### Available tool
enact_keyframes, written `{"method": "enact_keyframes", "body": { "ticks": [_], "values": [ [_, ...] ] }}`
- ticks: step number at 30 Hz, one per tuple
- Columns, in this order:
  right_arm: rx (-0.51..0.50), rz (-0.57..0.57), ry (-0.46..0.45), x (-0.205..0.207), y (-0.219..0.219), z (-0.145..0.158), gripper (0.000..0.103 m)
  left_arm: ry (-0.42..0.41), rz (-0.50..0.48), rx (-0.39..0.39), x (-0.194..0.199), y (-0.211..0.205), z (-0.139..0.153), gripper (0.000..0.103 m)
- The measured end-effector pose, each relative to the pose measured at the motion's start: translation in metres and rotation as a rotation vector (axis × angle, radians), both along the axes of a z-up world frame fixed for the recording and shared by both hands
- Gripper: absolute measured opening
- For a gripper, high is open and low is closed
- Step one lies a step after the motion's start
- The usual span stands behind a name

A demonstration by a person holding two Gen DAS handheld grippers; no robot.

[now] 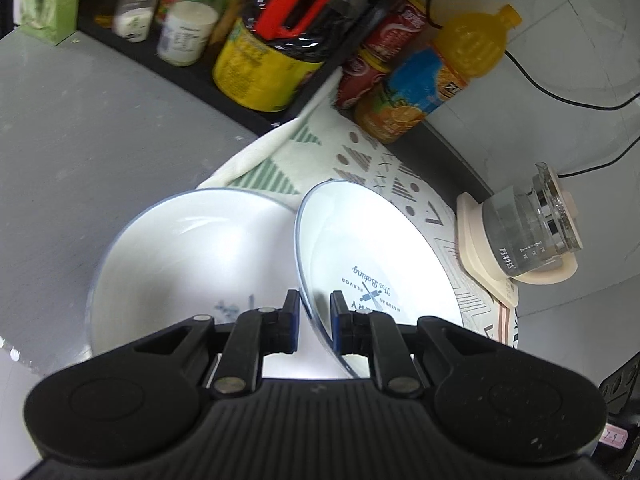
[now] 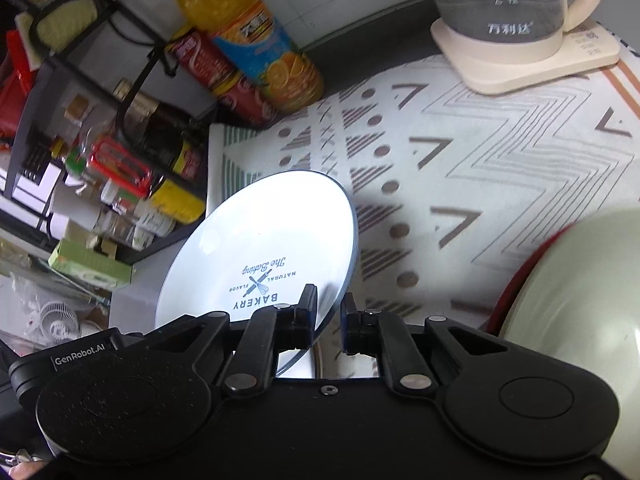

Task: Organize plates and bowls
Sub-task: 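Lift the 'BAKERY' plate with both grippers over the 'Sweet' plate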

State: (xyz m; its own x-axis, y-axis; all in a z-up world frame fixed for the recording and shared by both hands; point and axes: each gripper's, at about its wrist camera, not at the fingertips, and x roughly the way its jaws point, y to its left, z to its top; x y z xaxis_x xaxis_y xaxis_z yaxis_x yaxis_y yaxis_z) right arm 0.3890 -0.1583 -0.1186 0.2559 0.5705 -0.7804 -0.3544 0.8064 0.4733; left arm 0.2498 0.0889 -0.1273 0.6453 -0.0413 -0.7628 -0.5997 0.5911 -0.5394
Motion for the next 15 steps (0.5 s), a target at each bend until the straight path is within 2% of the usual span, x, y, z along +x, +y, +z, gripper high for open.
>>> {"method": "enact_keyframes", "body": {
  "ticks": [15],
  "values": [
    [-0.002, 0.034, 0.006, -0.036, 0.010, -0.007, 0.012, 0.034, 0.011, -0.023, -0.043, 0.006, -0.014, 0.013]
  ]
}}
